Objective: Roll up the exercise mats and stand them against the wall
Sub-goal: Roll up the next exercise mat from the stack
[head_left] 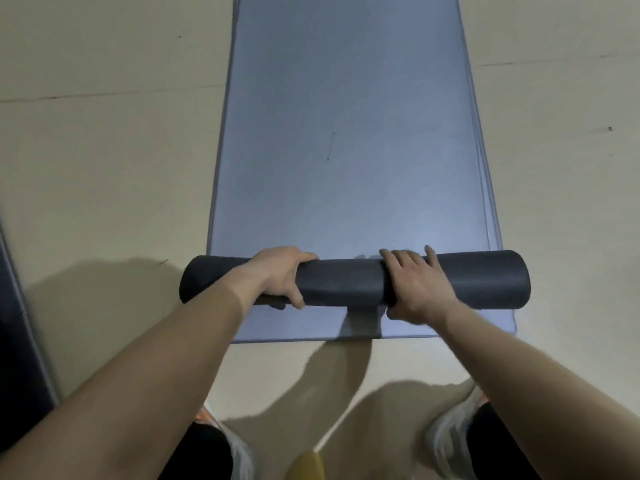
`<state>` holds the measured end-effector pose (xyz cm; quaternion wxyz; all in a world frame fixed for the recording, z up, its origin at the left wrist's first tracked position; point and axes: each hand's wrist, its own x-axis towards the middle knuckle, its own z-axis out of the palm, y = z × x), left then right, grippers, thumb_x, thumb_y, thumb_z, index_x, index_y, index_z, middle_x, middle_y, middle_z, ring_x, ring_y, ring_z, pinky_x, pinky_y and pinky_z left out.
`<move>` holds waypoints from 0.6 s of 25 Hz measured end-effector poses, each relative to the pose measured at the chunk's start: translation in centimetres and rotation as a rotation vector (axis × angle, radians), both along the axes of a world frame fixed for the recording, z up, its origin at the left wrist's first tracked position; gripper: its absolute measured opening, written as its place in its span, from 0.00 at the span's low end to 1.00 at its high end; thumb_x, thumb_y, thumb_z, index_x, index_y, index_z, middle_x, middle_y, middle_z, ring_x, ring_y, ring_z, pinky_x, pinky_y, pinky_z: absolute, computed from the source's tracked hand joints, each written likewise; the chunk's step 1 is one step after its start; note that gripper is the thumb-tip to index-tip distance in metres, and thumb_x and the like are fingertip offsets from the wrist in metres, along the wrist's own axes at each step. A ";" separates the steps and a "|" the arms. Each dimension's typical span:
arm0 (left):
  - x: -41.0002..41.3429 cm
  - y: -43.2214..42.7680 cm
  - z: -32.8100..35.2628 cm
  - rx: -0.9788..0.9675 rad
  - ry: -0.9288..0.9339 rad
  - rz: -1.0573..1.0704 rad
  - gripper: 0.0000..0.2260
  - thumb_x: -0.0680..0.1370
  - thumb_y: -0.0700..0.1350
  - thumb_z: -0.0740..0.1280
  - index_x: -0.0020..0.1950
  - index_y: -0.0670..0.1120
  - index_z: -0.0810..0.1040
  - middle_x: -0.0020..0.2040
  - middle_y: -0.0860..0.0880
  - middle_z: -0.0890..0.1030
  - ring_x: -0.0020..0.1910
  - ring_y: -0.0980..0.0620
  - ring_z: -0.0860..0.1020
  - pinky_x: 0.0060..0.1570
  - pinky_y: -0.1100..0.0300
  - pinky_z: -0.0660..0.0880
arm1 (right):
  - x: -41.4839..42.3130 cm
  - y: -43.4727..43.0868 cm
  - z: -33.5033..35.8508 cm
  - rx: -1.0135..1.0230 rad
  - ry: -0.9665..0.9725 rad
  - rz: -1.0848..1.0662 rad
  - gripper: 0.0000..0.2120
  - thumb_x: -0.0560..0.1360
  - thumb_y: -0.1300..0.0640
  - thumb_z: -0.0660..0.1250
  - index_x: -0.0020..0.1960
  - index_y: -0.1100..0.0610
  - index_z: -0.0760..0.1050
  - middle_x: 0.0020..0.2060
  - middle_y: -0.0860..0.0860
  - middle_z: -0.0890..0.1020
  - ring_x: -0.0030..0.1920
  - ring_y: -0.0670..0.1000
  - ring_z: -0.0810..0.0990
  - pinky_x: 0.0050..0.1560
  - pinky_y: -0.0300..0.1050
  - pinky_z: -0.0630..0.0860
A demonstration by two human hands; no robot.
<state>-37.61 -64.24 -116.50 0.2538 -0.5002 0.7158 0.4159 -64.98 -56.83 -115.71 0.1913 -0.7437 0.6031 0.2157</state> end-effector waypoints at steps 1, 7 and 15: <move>-0.1 -0.7 0.3 0.051 0.003 0.016 0.46 0.62 0.53 0.83 0.77 0.59 0.66 0.65 0.54 0.75 0.61 0.47 0.76 0.58 0.51 0.76 | 0.4 2.1 -0.1 -0.066 0.028 -0.035 0.51 0.69 0.41 0.73 0.82 0.53 0.51 0.79 0.55 0.63 0.79 0.59 0.61 0.79 0.66 0.53; 0.3 3.6 0.7 -0.746 -0.011 0.274 0.27 0.70 0.58 0.78 0.67 0.54 0.78 0.66 0.48 0.79 0.64 0.43 0.74 0.66 0.44 0.69 | -1.0 -1.7 -1.1 -0.040 -0.126 -0.130 0.52 0.69 0.20 0.48 0.83 0.51 0.53 0.81 0.54 0.59 0.81 0.59 0.53 0.77 0.68 0.50; 0.0 -2.6 -3.0 -0.608 -0.098 0.018 0.62 0.62 0.76 0.71 0.83 0.47 0.45 0.84 0.47 0.49 0.82 0.44 0.45 0.80 0.47 0.45 | -0.1 -4.2 -3.7 -0.299 0.049 -0.046 0.52 0.70 0.37 0.73 0.84 0.53 0.50 0.82 0.58 0.55 0.82 0.65 0.53 0.75 0.72 0.44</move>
